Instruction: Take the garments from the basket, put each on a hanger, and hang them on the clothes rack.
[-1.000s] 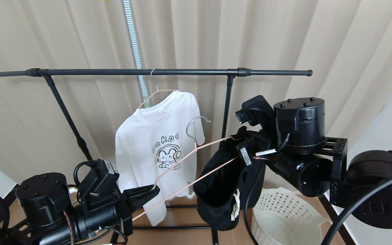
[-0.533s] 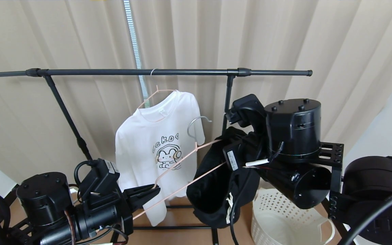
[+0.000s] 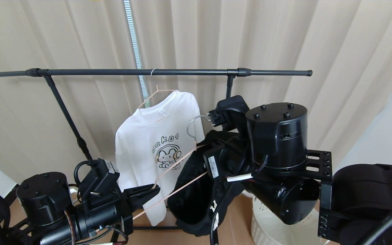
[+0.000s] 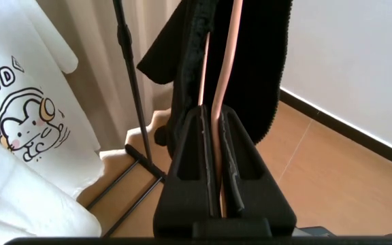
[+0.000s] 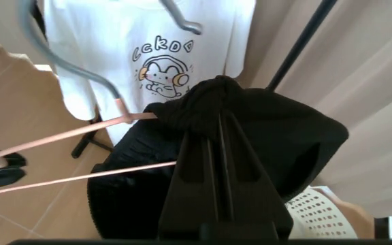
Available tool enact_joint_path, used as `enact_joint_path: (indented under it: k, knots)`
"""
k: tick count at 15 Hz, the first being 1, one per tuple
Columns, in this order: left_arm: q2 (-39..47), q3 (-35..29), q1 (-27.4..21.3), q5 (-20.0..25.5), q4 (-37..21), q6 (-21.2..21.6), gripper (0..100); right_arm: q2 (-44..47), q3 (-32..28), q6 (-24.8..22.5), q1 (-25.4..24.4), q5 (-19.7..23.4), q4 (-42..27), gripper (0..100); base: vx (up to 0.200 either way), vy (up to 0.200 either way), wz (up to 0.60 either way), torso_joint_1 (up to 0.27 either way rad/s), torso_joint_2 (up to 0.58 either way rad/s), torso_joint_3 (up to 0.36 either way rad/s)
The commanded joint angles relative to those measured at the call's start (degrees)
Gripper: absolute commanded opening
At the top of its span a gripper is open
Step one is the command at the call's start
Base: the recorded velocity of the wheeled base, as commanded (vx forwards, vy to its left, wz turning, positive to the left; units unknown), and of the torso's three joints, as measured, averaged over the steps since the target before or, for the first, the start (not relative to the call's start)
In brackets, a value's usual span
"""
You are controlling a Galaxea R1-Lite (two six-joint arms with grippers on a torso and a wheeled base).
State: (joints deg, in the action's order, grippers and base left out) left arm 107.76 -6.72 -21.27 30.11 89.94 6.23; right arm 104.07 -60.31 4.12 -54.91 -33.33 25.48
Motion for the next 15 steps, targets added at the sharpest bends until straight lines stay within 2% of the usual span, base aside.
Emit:
enact_joint_path:
  k: [1,7,10,14,15]
  knots:
    - [0.1,-0.1,0.0,0.0,0.1,0.0,0,0.1,-0.3,0.7,-1.4,-0.1,0.1,0,0.0,0.0,0.0,0.0,0.0,0.0]
    - [-0.4,-0.8,-0.3,0.0,0.1,-0.2,0,0.0,-1.5,1.8,-1.8,-0.2,0.0,0,0.0,0.0,0.0,0.0,0.0,0.0]
    - [-0.4,-0.4,-0.3,0.0,0.1,-0.2,0,0.2,-3.0,2.5,-1.6,-2.4,0.0,0,0.0,0.0,0.0,0.0,0.0,0.0]
    - [-0.5,-0.4,-0.8,0.0,0.1,-0.2,0,0.2,-3.7,3.3,-1.5,-2.5,0.1,0,0.0,0.0,0.0,0.0,0.0,0.0]
    - [-0.9,-0.4,-0.8,0.0,0.1,-0.2,0,0.2,-3.6,3.3,-1.5,-2.6,0.1,100,0.0,0.0,0.0,0.0,0.0,0.0]
